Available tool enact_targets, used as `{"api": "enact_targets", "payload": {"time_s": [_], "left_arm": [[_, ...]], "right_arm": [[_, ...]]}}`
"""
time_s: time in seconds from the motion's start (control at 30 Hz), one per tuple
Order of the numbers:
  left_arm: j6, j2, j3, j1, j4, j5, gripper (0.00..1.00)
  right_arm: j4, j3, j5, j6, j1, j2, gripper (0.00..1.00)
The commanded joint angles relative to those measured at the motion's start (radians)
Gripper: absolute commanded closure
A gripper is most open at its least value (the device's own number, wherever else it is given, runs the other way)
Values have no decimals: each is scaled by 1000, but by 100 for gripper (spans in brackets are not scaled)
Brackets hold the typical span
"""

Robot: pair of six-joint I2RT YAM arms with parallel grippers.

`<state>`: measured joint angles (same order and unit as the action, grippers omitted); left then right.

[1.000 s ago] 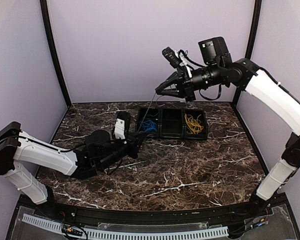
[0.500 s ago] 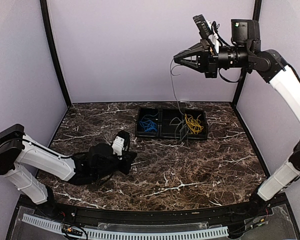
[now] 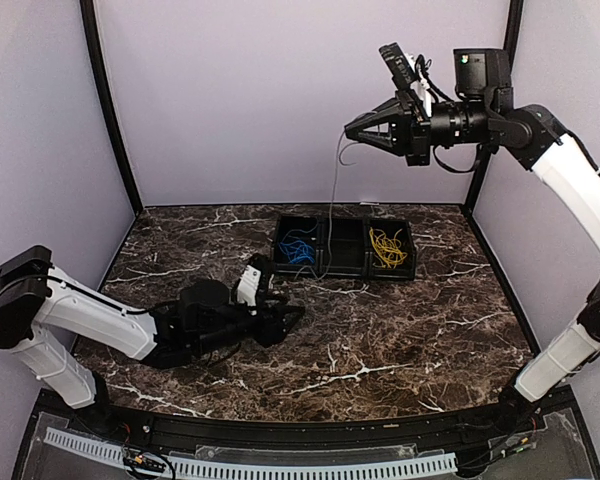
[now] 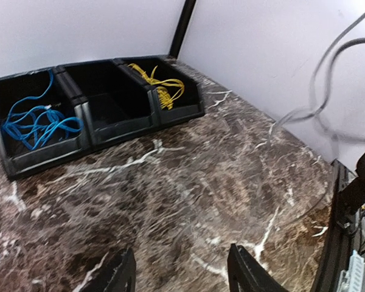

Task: Untangle the cables

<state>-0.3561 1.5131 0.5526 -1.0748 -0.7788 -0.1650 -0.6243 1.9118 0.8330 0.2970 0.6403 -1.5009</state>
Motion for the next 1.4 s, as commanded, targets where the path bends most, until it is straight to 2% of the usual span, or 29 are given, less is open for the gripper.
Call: {"api": "enact_targets", "payload": {"time_s": [0.0, 0.1, 0.2, 0.33, 0.5, 0.6, 0.7, 0.77, 0.83, 0.93, 1.07, 1.17, 1.23, 1.37], "left_arm": [[27, 69, 97, -47, -120, 66, 45], [33, 144, 145, -58, -187, 35, 43], [11, 206, 234, -59, -147, -47, 44], [-7, 299, 325, -59, -100, -160, 58], [40, 368, 401, -58, -124, -179, 63], [62, 406, 425, -55, -155, -161, 70], [76, 424, 438, -52, -190, -152, 67], [82, 432, 442, -49, -200, -145, 56], [88, 441, 454, -47, -194, -135, 53], [91, 453, 461, -42, -195, -122, 54], [82, 459, 458, -34, -198, -119, 73], [80, 464, 450, -30, -206, -140, 94], [81, 469, 442, -27, -211, -157, 100], [82, 471, 425, -15, -170, -158, 100]], "right_arm": [[42, -47, 20, 3, -7, 23, 100], [49, -68, 27, -4, -5, 22, 100], [53, -77, 35, -14, -6, 24, 100], [48, -76, 31, -15, -6, 32, 100], [41, -72, 28, -15, -6, 41, 100], [40, -69, 28, -15, -5, 40, 100], [38, -59, 27, -16, -6, 38, 100], [36, -55, 25, -16, -5, 38, 100], [36, -53, 27, -17, -6, 37, 100], [39, -56, 33, -21, -5, 38, 100], [40, -59, 32, -21, -5, 41, 100], [35, -52, 30, -20, -6, 43, 100], [27, -37, 21, -15, -7, 43, 100], [-5, 71, -33, 24, -29, 32, 100]]}}
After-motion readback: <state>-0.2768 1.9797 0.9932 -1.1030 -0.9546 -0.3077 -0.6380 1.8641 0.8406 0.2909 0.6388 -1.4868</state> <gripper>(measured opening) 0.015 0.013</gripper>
